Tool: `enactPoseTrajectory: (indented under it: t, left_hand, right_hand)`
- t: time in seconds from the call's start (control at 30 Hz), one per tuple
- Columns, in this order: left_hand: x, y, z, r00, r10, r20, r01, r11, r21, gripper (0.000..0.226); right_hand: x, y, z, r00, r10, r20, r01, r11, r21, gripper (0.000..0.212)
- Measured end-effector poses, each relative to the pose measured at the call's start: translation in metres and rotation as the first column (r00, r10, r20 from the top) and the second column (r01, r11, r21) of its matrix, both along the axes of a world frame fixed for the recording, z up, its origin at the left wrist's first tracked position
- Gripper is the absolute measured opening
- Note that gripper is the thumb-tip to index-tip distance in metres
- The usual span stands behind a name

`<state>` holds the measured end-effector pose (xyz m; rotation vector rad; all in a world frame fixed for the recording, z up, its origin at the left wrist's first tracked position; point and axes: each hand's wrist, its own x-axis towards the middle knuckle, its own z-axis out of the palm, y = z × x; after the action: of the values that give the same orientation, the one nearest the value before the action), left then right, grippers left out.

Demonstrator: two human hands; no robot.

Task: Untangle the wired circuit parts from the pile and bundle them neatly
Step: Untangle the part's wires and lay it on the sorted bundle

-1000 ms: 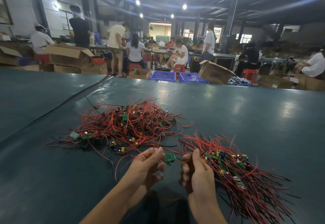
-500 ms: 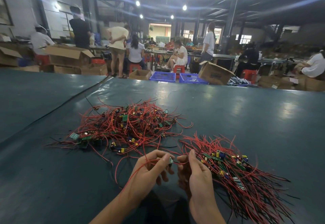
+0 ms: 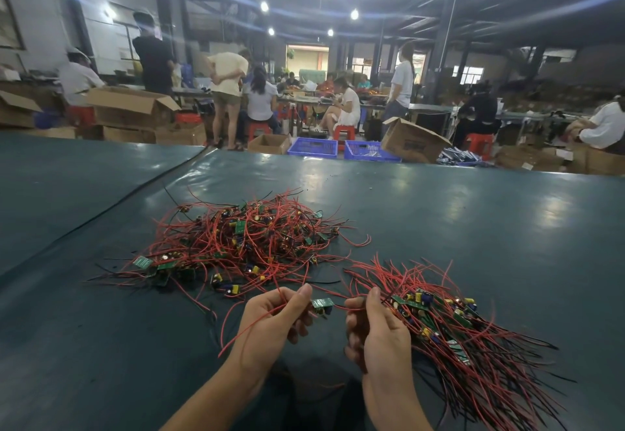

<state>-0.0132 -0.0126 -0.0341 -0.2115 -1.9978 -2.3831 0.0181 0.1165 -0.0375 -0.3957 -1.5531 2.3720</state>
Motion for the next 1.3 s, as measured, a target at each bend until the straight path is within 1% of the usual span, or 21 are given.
enactPoseTrajectory:
  t: [0.1, 0.17, 0.23, 0.3, 0.37, 0.43, 0.47, 0.53, 0.6, 0.63, 0.7, 0.8, 0.87, 0.9, 0.97, 1.03, 1.13, 1.2, 1.3]
  left_hand:
    - [0.0, 0.0, -0.002, 0.998, -0.037, 0.049, 0.036, 0.999, 0.026, 0.028]
    - [0.002, -0.001, -0.003, 0.994, -0.096, 0.051, 0.096, 0.995, 0.005, 0.033]
    - [0.003, 0.0, -0.003, 0.989, -0.142, 0.039, 0.144, 0.989, -0.036, 0.035]
    - [0.004, 0.0, -0.003, 0.991, -0.13, 0.022, 0.132, 0.989, -0.064, 0.035]
    - [0.003, 0.001, -0.004, 0.997, -0.075, 0.013, 0.076, 0.994, -0.075, 0.036]
    - [0.002, 0.0, -0.004, 0.998, -0.06, 0.028, 0.062, 0.996, -0.058, 0.035]
    - [0.002, 0.0, -0.003, 0.995, -0.087, 0.054, 0.089, 0.996, -0.027, 0.033]
    - [0.003, 0.0, -0.002, 0.973, -0.196, 0.123, 0.194, 0.981, 0.028, 0.033]
    - [0.004, 0.0, -0.005, 0.942, -0.29, 0.168, 0.294, 0.956, 0.002, 0.039]
    - [0.004, 0.001, -0.006, 0.936, -0.309, 0.171, 0.317, 0.948, -0.02, 0.039]
    - [0.004, 0.002, -0.008, 0.945, -0.291, 0.147, 0.298, 0.954, -0.028, 0.038]
    - [0.001, 0.002, -0.01, 0.977, -0.185, 0.103, 0.186, 0.983, 0.001, 0.04]
    - [0.0, 0.003, -0.011, 0.989, -0.135, 0.061, 0.138, 0.989, -0.056, 0.034]
    - [0.0, 0.002, -0.012, 0.991, -0.122, 0.046, 0.126, 0.988, -0.093, 0.029]
    - [-0.001, 0.002, -0.014, 0.993, -0.115, 0.005, 0.114, 0.978, -0.174, 0.021]
    - [-0.002, 0.0, -0.018, 0.991, -0.118, -0.061, 0.098, 0.958, -0.27, 0.018]
    - [0.0, -0.001, -0.019, 0.976, -0.173, -0.131, 0.111, 0.918, -0.381, 0.019]
    - [0.002, 0.0, -0.018, 0.97, -0.207, -0.126, 0.142, 0.907, -0.397, 0.02]
    - [0.005, 0.002, -0.016, 0.949, -0.299, -0.103, 0.249, 0.907, -0.338, 0.015]
  right_hand:
    - [0.001, -0.002, -0.001, 1.0, -0.001, 0.0, 0.001, 0.999, 0.051, 0.052]
    - [0.001, -0.002, -0.001, 1.0, -0.02, 0.02, 0.018, 0.995, 0.094, 0.052]
    - [0.002, -0.002, 0.0, 0.999, -0.033, 0.03, 0.03, 0.995, 0.096, 0.051]
    - [0.002, -0.001, 0.0, 0.999, -0.038, 0.025, 0.036, 0.996, 0.084, 0.052]
    - [0.002, -0.001, 0.001, 0.999, -0.033, 0.019, 0.032, 0.996, 0.088, 0.051]
    - [0.002, -0.001, 0.0, 1.0, -0.026, 0.011, 0.024, 0.994, 0.103, 0.05]
    - [0.003, -0.002, 0.0, 1.0, -0.028, 0.008, 0.027, 0.992, 0.122, 0.049]
    - [0.002, -0.003, -0.002, 0.999, -0.036, 0.0, 0.035, 0.983, 0.183, 0.048]
    - [0.002, -0.003, -0.005, 0.999, -0.037, -0.013, 0.039, 0.975, 0.218, 0.047]
    - [0.001, -0.003, -0.005, 0.999, -0.036, -0.017, 0.039, 0.975, 0.217, 0.047]
    - [0.001, -0.003, -0.005, 0.999, -0.029, -0.017, 0.032, 0.977, 0.212, 0.043]
    - [0.0, -0.006, -0.003, 0.999, 0.039, -0.001, -0.038, 0.975, 0.218, 0.025]
    - [0.002, -0.01, -0.001, 0.995, 0.093, 0.021, -0.095, 0.964, 0.247, 0.02]
    - [0.003, -0.012, -0.001, 0.994, 0.108, 0.034, -0.113, 0.963, 0.246, 0.021]
    - [0.004, -0.013, 0.0, 0.992, 0.111, 0.055, -0.121, 0.962, 0.244, 0.032]
    - [0.004, -0.012, 0.001, 0.993, 0.089, 0.078, -0.107, 0.961, 0.257, 0.041]
    - [0.004, -0.01, 0.002, 0.993, 0.076, 0.089, -0.096, 0.965, 0.246, 0.042]
    - [0.003, -0.009, 0.002, 0.995, 0.076, 0.07, -0.092, 0.964, 0.251, 0.041]
    - [0.004, -0.009, 0.003, 0.992, 0.117, 0.051, -0.125, 0.967, 0.222, 0.043]
